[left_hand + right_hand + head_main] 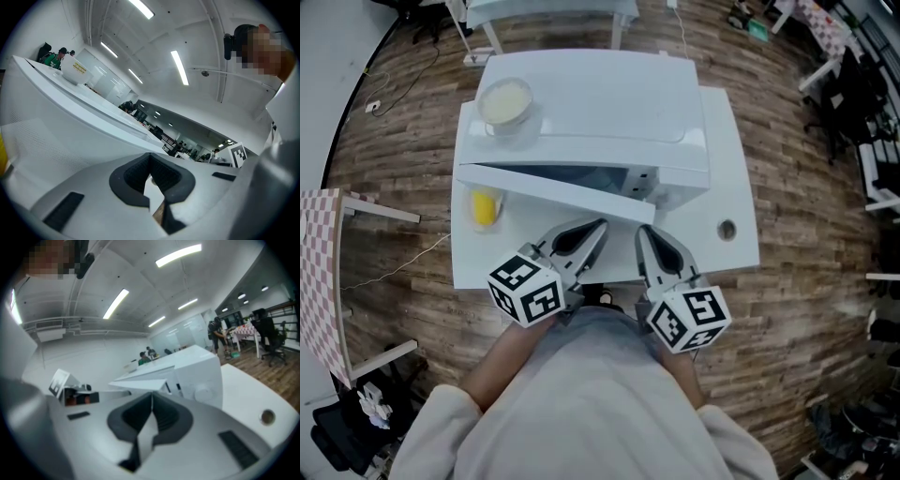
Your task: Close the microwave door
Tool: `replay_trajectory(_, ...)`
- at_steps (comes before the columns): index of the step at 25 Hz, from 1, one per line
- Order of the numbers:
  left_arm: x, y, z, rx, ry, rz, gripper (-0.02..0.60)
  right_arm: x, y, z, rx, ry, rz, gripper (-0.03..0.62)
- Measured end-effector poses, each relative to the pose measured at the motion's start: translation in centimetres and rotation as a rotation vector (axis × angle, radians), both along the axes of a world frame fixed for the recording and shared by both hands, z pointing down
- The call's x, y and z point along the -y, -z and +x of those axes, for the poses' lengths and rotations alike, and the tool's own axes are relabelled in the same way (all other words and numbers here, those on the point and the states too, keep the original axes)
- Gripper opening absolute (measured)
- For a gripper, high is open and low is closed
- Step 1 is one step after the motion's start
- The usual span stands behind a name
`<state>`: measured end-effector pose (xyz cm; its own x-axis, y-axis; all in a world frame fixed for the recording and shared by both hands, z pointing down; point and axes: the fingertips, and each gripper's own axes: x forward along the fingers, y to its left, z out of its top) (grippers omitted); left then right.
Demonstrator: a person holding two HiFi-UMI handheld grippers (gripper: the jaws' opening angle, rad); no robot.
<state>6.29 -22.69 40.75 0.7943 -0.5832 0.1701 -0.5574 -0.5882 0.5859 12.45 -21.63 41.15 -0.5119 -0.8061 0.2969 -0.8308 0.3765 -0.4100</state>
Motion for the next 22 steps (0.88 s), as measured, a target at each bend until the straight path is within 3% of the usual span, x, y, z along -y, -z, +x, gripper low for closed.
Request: replay_trajectory(22,2.6,0.4,-0.6,0.0,0.002,0.005,0.014,3.4,0.2,0.8,-0.008,-0.046,0.003,0.023)
